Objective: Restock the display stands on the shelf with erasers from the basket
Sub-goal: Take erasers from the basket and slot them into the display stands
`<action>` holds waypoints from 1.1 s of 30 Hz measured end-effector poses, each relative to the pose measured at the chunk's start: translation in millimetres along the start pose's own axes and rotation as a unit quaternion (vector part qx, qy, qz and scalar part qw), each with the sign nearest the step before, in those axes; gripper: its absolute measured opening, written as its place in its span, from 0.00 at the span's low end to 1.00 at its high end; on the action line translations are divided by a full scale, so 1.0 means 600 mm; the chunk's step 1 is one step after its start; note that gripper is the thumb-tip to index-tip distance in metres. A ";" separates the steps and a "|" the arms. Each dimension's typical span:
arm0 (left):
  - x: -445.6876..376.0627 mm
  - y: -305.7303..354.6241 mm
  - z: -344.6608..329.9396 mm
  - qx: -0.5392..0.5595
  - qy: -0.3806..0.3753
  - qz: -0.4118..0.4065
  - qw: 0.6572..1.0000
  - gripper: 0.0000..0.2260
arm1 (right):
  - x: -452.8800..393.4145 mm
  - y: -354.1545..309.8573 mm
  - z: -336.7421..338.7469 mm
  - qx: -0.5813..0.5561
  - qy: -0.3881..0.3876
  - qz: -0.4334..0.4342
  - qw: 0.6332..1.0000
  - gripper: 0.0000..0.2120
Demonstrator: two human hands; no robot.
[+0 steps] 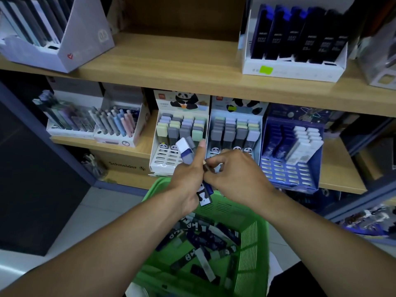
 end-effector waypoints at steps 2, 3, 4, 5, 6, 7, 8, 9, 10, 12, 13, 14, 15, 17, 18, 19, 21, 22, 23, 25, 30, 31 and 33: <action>0.002 0.002 0.005 -0.011 0.012 -0.004 1.000 0.25 | 0.000 -0.007 0.002 0.021 0.015 0.008 1.000 0.08; 0.003 0.004 0.008 -0.012 0.017 -0.007 1.000 0.26 | -0.001 -0.008 0.004 0.003 0.016 0.006 1.000 0.08; 0.004 0.006 0.011 -0.005 0.018 -0.009 1.000 0.26 | -0.001 -0.006 0.008 -0.043 0.016 -0.004 0.999 0.08; 0.005 0.008 0.013 0.014 0.015 -0.012 1.000 0.24 | -0.002 -0.002 0.011 -0.102 0.013 -0.019 0.995 0.07; 0.004 0.011 0.017 0.040 0.009 -0.017 0.999 0.22 | -0.002 0.002 0.018 -0.159 0.018 -0.037 0.986 0.05; 0.004 0.016 0.022 0.068 0.005 -0.021 0.997 0.18 | -0.004 0.011 0.027 -0.200 0.031 -0.050 0.978 0.03; 0.003 0.020 0.028 0.088 0.003 -0.023 0.996 0.14 | -0.006 0.022 0.036 -0.227 0.049 -0.061 0.971 0.02; 0.003 0.024 0.032 0.099 -0.001 -0.023 0.995 0.11 | -0.007 0.034 0.045 -0.245 0.065 -0.066 0.965 0.05; 0.002 0.026 0.034 0.099 -0.009 -0.021 0.995 0.09 | -0.010 0.044 0.052 -0.258 0.078 -0.068 0.961 0.09; 0.000 0.026 0.031 0.073 -0.030 -0.015 0.997 0.09 | -0.016 0.057 0.060 -0.271 0.090 -0.057 0.957 0.15; 0.001 0.025 0.027 0.057 -0.040 -0.011 0.997 0.09 | -0.019 0.063 0.063 -0.270 0.095 -0.048 0.957 0.18; 0.003 0.023 0.023 0.047 -0.052 -0.004 0.998 0.10 | -0.022 0.069 0.067 -0.261 0.102 -0.043 0.959 0.20; 0.006 0.021 0.019 0.038 -0.065 0.003 0.997 0.09 | -0.025 0.077 0.070 -0.245 0.112 -0.039 0.962 0.22; 0.012 0.018 0.014 0.018 -0.082 0.010 0.996 0.08 | -0.033 0.093 0.076 -0.206 0.129 -0.032 0.970 0.21; 0.013 0.019 0.014 0.014 -0.083 0.008 0.996 0.08 | -0.035 0.099 0.079 -0.192 0.138 -0.030 0.971 0.18; 0.014 0.020 0.016 0.014 -0.081 0.003 0.997 0.08 | -0.037 0.105 0.083 -0.180 0.149 -0.028 0.972 0.16; 0.014 0.023 0.019 0.014 -0.078 -0.005 0.997 0.08 | -0.040 0.114 0.094 -0.160 0.171 -0.028 0.972 0.12; 0.014 0.023 0.020 0.010 -0.079 -0.005 0.997 0.09 | -0.041 0.118 0.100 -0.153 0.180 -0.028 0.971 0.11; 0.014 0.023 0.019 0.003 -0.083 -0.002 0.997 0.09 | -0.043 0.121 0.104 -0.147 0.188 -0.025 0.971 0.09; 0.015 0.022 0.015 -0.011 -0.094 0.004 0.995 0.10 | -0.048 0.123 0.108 -0.133 0.189 -0.014 0.973 0.08; 0.012 0.022 0.011 -0.018 -0.094 0.009 0.995 0.10 | -0.058 0.119 0.098 -0.087 0.147 0.034 0.985 0.05; 0.012 0.021 0.010 -0.017 -0.097 0.011 0.995 0.09 | -0.058 0.120 0.097 -0.083 0.146 0.039 0.985 0.05; 0.010 0.020 0.006 -0.022 -0.106 0.014 0.994 0.09 | -0.059 0.123 0.097 -0.079 0.145 0.042 0.985 0.05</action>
Point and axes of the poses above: each hand's wrist, its own x-axis away from the middle knuckle, its own z-axis out of the back of the hand, y = z × x, the point moved 9 cm from there along -x, towards the middle knuckle, and after that the axes turned 10 degrees about z, right-handed, at the moved point
